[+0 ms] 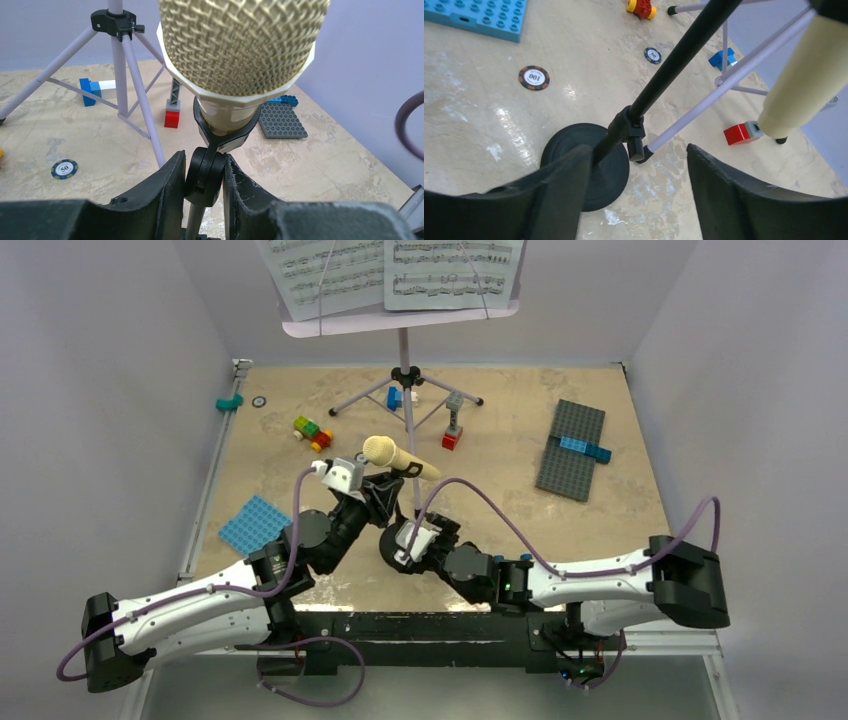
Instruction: Pack up the instrument practice props
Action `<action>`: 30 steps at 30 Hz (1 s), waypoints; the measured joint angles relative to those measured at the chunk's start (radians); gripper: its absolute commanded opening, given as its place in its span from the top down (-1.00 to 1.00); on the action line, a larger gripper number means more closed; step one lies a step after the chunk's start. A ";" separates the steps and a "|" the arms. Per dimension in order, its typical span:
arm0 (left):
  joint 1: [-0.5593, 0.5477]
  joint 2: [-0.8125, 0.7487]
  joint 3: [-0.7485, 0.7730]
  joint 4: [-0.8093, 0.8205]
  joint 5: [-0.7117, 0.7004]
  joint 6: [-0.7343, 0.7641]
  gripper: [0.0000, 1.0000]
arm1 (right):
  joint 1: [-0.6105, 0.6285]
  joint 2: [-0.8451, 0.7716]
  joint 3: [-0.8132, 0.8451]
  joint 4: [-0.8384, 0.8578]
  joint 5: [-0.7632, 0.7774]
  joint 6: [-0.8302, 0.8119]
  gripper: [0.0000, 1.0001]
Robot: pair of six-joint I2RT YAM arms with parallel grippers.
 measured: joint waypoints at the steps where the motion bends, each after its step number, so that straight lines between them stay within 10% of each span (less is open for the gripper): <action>1: -0.001 0.000 0.000 0.000 -0.001 0.001 1.00 | 0.000 -0.024 0.015 -0.043 -0.005 0.040 -0.55; 8: -0.001 0.000 0.000 0.000 -0.005 0.002 1.00 | -0.060 -0.175 0.091 -0.320 -0.168 0.359 -0.53; 15: -0.008 0.008 0.000 0.010 -0.005 0.010 1.00 | -0.409 -0.317 0.050 -0.408 -0.640 0.756 -0.53; 30: -0.048 0.018 -0.002 0.028 -0.059 0.028 1.00 | -0.614 -0.070 0.048 -0.276 -1.154 1.165 -0.57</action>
